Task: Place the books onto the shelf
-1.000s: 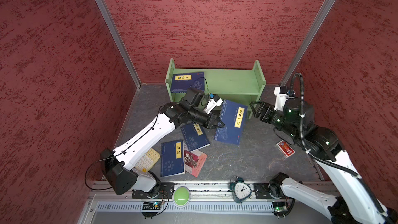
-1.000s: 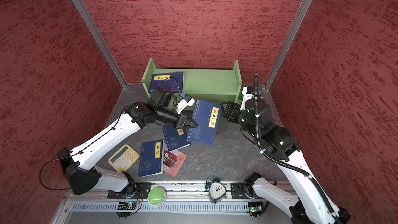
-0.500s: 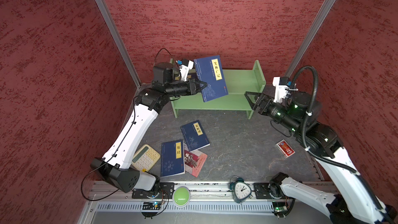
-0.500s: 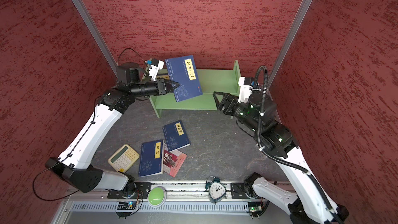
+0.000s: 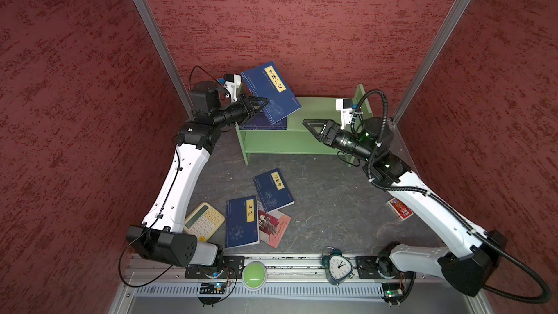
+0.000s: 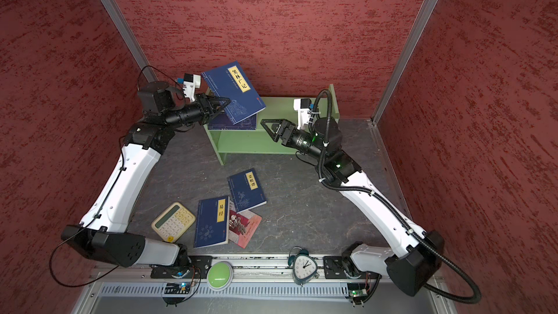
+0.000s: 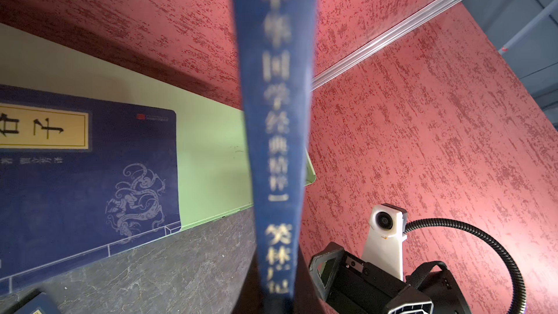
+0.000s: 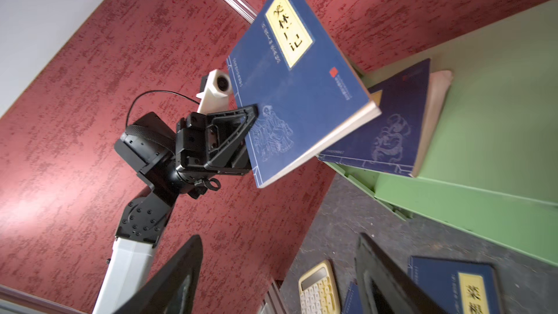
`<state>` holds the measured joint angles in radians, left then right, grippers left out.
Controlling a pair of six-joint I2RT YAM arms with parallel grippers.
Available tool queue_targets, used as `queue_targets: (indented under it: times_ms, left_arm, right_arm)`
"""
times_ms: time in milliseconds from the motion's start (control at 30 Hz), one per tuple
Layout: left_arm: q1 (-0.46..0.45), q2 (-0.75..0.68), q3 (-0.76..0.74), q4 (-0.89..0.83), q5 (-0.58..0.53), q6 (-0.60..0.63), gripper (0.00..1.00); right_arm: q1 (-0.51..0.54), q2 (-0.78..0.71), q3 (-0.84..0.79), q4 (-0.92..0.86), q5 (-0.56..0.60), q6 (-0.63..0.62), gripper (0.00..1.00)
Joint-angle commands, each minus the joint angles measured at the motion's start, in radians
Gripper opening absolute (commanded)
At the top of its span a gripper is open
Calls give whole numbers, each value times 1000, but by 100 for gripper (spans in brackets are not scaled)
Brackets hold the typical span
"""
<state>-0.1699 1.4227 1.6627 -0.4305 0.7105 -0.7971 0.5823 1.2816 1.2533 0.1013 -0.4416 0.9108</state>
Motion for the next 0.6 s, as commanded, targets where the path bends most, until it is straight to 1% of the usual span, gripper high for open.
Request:
queue_targets:
  times_ms: [0, 133, 200, 233, 300, 567]
  left_arm:
    - [7, -45, -10, 122, 60, -95, 0]
    - [9, -47, -19, 152, 79, -142, 0]
    - [9, -49, -26, 171, 92, -165, 0]
    - [9, -49, -29, 176, 95, -173, 0]
    - [8, -48, -41, 185, 99, -184, 0]
    - [12, -50, -78, 202, 98, -212, 0]
  right_arm:
    - [17, 45, 8, 214, -52, 79, 80]
    - [33, 125, 47, 252, -53, 107, 80]
    - [36, 163, 51, 320, -59, 140, 80]
    - [37, 166, 59, 329, -61, 147, 80]
    - [39, 221, 94, 326, -69, 148, 80]
    - [40, 276, 126, 396, -60, 168, 80]
